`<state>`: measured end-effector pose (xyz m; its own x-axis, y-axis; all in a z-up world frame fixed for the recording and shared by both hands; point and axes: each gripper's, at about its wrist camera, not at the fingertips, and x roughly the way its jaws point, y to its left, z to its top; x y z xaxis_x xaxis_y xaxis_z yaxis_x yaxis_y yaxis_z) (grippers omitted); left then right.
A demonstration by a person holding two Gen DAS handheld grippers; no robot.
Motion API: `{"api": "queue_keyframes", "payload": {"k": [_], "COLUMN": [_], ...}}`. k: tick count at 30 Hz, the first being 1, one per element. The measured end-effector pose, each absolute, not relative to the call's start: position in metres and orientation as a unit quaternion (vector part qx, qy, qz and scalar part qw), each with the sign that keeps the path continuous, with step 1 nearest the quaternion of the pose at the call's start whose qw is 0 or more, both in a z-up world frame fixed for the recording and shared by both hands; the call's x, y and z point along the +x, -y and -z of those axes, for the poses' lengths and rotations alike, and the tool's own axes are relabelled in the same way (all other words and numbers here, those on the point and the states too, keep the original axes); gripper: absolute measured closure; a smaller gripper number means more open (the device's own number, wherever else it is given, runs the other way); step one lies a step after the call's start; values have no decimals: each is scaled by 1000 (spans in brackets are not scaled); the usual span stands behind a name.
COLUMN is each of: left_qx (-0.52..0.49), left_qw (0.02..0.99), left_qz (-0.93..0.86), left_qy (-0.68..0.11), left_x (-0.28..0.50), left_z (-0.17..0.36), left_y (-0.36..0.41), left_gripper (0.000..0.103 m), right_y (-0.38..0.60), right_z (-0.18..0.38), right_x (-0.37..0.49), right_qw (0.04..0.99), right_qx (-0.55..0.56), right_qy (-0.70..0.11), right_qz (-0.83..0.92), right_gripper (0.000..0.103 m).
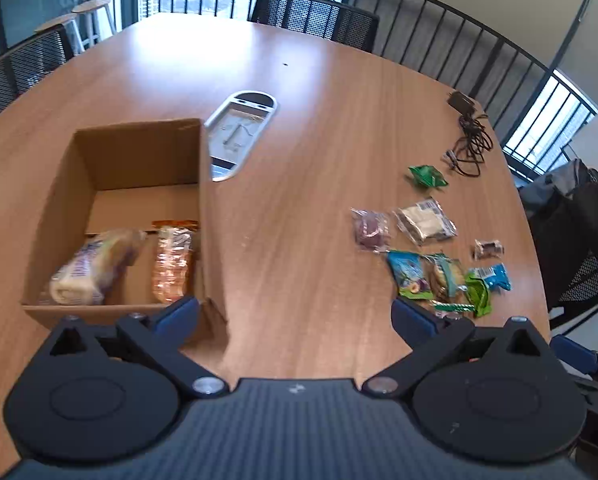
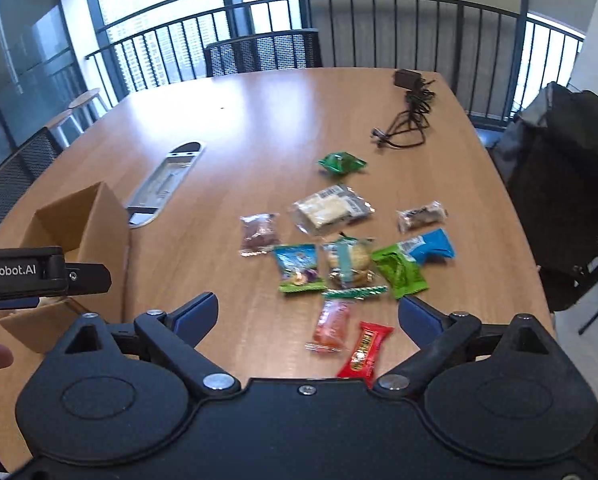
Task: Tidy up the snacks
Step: 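Move both open tools back over the snack pile, then grasp the clear jelly pack with the left tool while the right tool grasps the red wrapped snack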
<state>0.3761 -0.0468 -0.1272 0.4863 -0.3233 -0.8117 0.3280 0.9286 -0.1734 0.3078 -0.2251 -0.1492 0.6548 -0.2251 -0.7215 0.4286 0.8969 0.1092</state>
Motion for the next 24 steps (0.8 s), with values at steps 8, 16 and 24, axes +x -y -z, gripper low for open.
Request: {"api": "queue_keyframes", "payload": {"k": [8, 16, 24], "left_qx": [8, 21, 32], "left_qw": [843, 822, 796], "left_qz": [227, 261, 296], "left_qy": [-488, -507, -526], "left_x": [376, 375, 376], "left_z": [145, 166, 188], "left_y": [83, 121, 156], "left_gripper": [14, 38, 58], "right_y": [252, 274, 285], "right_z": [166, 192, 215], "right_x": [298, 292, 291], "right_qw": [879, 861, 849], "right_qx": [167, 192, 219], "right_qy": [-402, -425, -436], "right_qz": [194, 204, 204], "right_gripper": [43, 63, 65]}}
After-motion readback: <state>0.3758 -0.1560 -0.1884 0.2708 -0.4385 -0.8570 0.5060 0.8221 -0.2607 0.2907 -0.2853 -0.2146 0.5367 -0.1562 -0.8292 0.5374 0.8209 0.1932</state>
